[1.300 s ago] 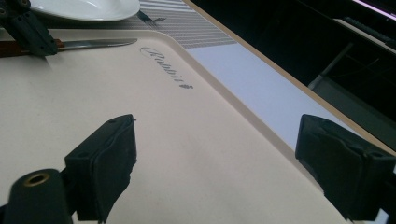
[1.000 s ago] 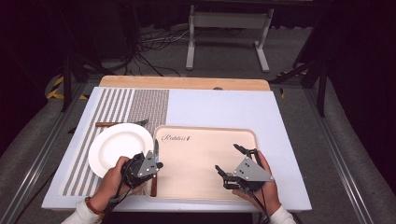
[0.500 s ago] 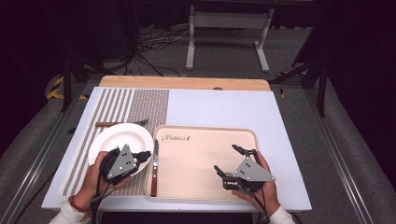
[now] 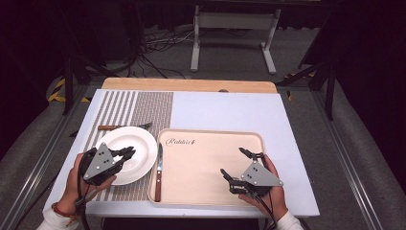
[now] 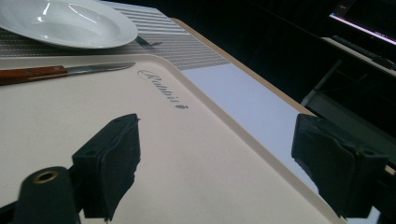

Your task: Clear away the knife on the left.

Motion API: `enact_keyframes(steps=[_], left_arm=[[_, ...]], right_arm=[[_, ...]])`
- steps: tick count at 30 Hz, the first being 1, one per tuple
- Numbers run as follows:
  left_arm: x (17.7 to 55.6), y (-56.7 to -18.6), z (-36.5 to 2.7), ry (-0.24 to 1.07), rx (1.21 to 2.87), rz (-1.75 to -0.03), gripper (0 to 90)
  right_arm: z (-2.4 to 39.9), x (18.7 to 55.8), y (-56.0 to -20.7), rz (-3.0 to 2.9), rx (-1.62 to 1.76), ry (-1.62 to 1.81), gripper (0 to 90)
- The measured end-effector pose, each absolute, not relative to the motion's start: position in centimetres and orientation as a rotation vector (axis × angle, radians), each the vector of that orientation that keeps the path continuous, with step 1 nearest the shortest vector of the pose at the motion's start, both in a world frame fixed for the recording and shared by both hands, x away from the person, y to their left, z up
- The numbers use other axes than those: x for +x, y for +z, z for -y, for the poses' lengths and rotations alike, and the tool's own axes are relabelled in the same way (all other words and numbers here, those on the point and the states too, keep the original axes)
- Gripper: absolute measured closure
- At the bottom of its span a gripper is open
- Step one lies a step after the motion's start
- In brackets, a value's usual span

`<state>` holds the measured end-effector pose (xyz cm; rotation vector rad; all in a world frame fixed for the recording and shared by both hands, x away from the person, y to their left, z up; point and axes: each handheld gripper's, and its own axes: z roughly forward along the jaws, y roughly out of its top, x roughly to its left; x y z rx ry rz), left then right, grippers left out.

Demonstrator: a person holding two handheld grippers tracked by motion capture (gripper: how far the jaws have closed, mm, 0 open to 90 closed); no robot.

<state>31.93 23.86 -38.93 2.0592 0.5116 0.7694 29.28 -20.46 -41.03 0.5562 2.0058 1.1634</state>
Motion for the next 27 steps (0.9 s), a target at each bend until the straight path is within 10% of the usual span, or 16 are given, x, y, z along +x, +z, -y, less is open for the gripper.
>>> enact_keyframes(steps=[15,27], left_arm=[[31.5,-39.6,-27.3,0.805,2.033,-0.544,69.8],[31.5,-40.2,-29.8,0.827,1.983,-0.654,39.1]], right_arm=[[20.5,29.4,-41.0,-2.001,0.560,1.167,16.4],[20.5,29.5,-41.0,-2.003,0.564,1.166,16.2]])
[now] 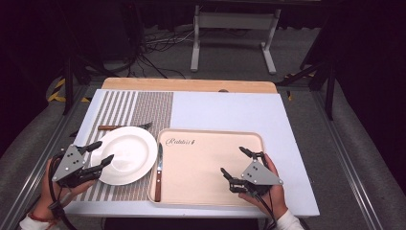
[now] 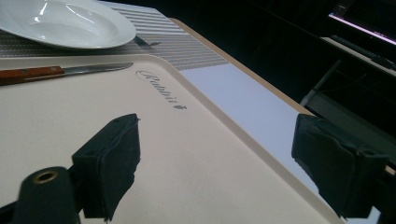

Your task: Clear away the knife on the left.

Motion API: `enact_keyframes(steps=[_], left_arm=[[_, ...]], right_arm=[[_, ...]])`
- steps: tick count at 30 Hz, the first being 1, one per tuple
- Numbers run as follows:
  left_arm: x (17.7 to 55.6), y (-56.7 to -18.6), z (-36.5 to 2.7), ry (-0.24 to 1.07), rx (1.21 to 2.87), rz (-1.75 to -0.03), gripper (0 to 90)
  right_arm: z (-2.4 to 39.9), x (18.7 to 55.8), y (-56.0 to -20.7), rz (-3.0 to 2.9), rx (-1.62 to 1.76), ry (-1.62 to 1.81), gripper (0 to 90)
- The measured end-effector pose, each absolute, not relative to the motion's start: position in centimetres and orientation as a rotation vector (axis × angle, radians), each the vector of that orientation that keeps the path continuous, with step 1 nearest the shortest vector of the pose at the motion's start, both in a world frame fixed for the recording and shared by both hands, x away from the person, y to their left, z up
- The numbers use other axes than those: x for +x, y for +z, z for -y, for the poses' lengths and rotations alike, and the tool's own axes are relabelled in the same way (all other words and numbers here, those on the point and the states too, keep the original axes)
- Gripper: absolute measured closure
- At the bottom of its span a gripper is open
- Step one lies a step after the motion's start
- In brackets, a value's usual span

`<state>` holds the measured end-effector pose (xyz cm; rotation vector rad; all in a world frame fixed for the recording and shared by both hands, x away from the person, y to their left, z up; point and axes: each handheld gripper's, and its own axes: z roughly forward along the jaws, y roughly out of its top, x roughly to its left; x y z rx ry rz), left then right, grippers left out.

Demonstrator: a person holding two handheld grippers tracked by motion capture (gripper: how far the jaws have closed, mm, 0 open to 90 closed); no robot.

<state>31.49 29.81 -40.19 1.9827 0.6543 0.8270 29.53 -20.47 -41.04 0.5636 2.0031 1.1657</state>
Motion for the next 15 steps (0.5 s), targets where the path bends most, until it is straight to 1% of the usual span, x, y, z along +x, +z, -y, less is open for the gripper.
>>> enact_keyframes(steps=[2,3,7,10,15], left_arm=[[31.5,-40.3,-30.0,0.828,1.973,-0.673,26.7],[31.7,-40.4,-30.4,0.818,1.970,-0.685,26.7],[32.1,-40.7,-31.3,0.782,1.978,-0.691,13.2],[32.4,-41.0,-32.2,0.764,1.956,-0.706,8.4],[32.6,-41.3,-33.0,0.754,1.926,-0.741,6.3]], right_arm=[[20.5,29.6,-41.0,-2.002,0.566,1.166,16.2],[20.5,29.6,-41.0,-2.003,0.567,1.164,16.1],[20.5,29.7,-41.1,-1.999,0.576,1.166,15.9],[20.6,29.8,-41.0,-1.995,0.586,1.171,15.9],[20.5,29.9,-41.1,-1.996,0.592,1.172,15.8]])
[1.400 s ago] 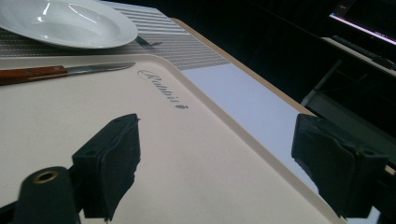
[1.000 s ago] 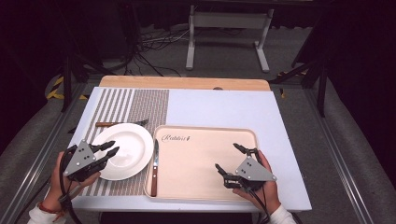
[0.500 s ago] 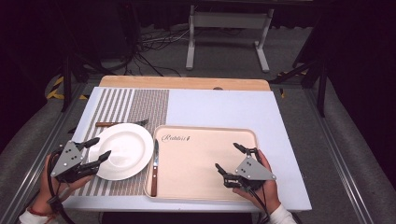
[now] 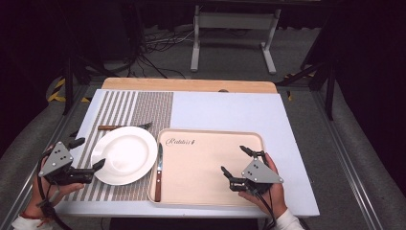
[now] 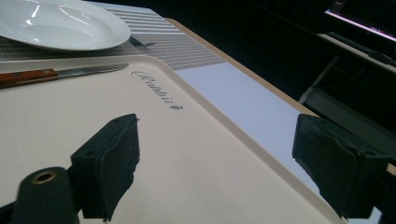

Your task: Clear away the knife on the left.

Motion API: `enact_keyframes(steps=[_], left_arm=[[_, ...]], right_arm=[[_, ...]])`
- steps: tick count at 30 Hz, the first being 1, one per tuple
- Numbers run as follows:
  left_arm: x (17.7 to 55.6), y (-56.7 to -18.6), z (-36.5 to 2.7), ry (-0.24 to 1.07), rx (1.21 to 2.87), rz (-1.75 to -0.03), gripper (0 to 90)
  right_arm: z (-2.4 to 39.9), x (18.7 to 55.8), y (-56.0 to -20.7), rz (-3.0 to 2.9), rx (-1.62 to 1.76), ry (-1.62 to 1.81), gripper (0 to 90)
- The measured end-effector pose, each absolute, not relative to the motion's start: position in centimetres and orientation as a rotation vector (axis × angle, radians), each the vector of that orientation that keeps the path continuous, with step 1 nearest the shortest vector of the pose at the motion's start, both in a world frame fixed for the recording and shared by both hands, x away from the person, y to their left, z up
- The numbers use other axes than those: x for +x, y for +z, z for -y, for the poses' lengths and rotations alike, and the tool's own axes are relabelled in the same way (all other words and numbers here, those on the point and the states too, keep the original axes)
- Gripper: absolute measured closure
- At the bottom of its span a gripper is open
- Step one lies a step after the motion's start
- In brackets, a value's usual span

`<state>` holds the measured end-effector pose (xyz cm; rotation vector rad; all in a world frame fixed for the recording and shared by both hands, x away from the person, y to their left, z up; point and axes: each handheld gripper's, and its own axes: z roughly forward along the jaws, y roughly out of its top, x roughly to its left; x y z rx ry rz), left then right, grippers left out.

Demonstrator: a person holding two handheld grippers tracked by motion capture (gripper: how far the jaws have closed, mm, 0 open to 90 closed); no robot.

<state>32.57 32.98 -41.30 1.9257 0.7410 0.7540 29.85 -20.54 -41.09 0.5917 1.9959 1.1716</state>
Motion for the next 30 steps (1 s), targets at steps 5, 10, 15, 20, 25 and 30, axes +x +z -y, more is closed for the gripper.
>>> enact_keyframes(steps=[5,10,15,20,25,30], left_arm=[[33.4,-41.7,-33.7,0.730,1.887,-0.794,6.3],[33.7,-41.9,-34.0,0.706,1.877,-0.800,5.4],[34.0,-42.1,-34.2,0.701,1.886,-0.805,5.4],[34.3,-42.3,-34.4,0.706,1.891,-0.826,5.6],[34.7,-42.4,-34.7,0.711,1.884,-0.852,5.9],[35.3,-42.4,-35.1,0.713,1.891,-0.873,7.2]], right_arm=[[20.6,30.1,-41.1,-1.988,0.614,1.167,14.8],[20.8,30.3,-41.2,-1.987,0.643,1.173,13.2],[20.4,30.5,-41.3,-2.001,0.631,1.166,12.8],[20.5,30.5,-41.3,-2.006,0.629,1.162,12.4],[20.7,30.5,-41.2,-1.998,0.646,1.166,11.4],[20.7,30.2,-41.4,-2.006,0.648,1.158,11.4]])
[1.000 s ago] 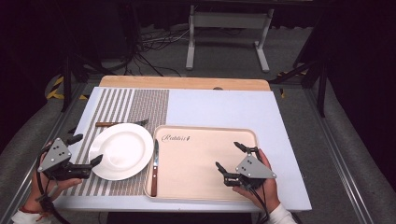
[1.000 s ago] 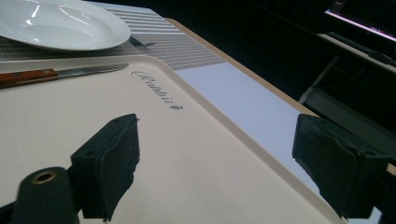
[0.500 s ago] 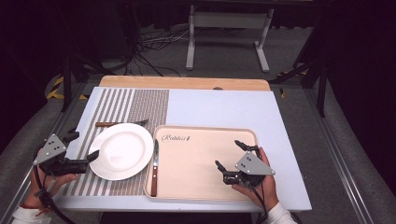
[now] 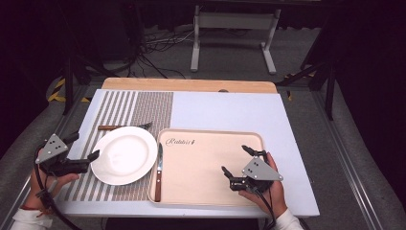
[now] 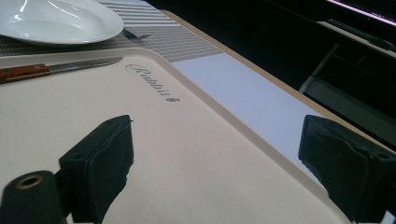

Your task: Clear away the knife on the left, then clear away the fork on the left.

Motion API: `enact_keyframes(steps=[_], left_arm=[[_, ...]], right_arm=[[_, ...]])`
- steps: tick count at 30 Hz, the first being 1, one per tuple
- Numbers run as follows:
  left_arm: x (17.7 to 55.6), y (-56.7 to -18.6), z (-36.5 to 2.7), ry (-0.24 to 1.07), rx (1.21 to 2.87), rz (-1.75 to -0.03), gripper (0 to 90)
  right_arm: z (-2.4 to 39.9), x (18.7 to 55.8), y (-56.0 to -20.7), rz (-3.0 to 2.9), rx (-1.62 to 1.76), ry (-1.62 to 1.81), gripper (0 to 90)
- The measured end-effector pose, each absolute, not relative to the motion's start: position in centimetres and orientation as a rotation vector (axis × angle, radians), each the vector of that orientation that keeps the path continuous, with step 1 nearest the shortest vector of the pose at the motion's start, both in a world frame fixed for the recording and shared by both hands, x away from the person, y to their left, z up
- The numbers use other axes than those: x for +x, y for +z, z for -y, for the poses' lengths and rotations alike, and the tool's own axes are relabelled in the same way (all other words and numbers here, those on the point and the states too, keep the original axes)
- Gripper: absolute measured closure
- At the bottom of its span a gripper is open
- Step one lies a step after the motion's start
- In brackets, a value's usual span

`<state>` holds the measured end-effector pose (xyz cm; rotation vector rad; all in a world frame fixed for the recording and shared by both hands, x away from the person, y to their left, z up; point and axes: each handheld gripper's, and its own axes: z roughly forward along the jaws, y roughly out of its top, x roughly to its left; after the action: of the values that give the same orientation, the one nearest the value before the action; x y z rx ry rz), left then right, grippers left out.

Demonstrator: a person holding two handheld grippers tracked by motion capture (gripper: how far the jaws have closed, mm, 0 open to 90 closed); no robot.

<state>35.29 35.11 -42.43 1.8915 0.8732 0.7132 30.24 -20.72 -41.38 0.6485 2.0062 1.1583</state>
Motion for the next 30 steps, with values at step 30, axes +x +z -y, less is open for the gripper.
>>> enact_keyframes(steps=[30], left_arm=[[46.5,-43.4,-36.7,0.629,2.089,-1.041,15.5]], right_arm=[[20.5,30.9,-42.1,-2.089,0.683,1.133,11.4]])
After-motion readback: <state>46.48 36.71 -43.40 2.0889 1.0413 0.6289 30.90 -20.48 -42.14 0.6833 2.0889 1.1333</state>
